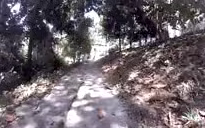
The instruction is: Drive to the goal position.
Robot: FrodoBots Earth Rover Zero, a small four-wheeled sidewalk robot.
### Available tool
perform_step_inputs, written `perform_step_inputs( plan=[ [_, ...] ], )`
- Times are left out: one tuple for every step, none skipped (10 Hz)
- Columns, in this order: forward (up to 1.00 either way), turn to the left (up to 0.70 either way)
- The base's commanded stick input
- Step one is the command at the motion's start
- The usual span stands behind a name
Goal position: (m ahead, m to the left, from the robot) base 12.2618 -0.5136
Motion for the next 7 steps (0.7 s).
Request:
perform_step_inputs(
  plan=[
    [0.50,0.00],
    [0.50,0.00],
    [0.50,0.00],
    [0.50,0.00],
    [0.50,0.00],
    [0.50,0.00],
    [0.50,0.00]
  ],
)
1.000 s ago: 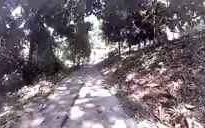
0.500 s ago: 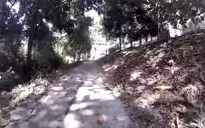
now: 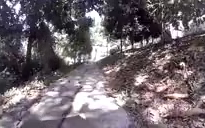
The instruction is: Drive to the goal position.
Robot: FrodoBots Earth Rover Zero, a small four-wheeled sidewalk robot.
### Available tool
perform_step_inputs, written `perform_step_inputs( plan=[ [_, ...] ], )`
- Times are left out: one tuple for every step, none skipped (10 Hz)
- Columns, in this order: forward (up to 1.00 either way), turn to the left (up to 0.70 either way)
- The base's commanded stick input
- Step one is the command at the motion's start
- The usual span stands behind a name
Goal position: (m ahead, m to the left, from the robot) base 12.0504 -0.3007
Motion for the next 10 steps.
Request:
perform_step_inputs(
  plan=[
    [0.50,0.00],
    [0.50,0.00],
    [0.50,0.00],
    [0.50,0.00],
    [0.50,0.00],
    [0.50,0.00],
    [0.50,0.00],
    [0.50,0.00],
    [0.50,0.00],
    [0.50,0.00]
  ],
)
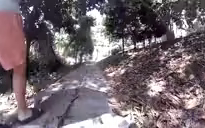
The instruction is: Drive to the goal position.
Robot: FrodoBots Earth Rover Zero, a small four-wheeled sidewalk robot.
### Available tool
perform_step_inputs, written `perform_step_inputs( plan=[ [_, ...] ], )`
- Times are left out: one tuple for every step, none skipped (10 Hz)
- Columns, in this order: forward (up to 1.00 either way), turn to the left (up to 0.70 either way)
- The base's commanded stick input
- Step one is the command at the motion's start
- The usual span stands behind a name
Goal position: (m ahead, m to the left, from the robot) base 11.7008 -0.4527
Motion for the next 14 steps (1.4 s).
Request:
perform_step_inputs(
  plan=[
    [0.50,0.00],
    [0.50,0.00],
    [0.50,0.00],
    [0.50,0.00],
    [0.50,0.00],
    [0.50,0.00],
    [0.50,0.00],
    [0.50,0.00],
    [0.50,0.00],
    [0.50,0.00],
    [0.50,0.00],
    [0.50,0.00],
    [0.50,0.00],
    [0.50,0.00]
  ],
)
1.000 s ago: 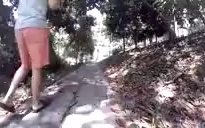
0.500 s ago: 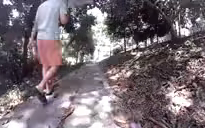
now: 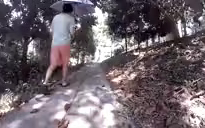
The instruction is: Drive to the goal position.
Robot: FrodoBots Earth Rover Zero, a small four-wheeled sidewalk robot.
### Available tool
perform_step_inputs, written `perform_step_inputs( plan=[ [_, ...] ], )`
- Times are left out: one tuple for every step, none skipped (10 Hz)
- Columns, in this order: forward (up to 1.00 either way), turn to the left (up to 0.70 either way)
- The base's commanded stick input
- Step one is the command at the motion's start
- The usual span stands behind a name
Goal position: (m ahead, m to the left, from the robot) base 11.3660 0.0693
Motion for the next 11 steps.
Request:
perform_step_inputs(
  plan=[
    [0.50,0.00],
    [0.50,0.00],
    [0.50,0.00],
    [0.50,0.00],
    [0.50,0.00],
    [0.50,0.00],
    [0.50,0.00],
    [0.50,0.00],
    [0.50,0.00],
    [0.50,0.00],
    [0.50,0.00]
  ],
)
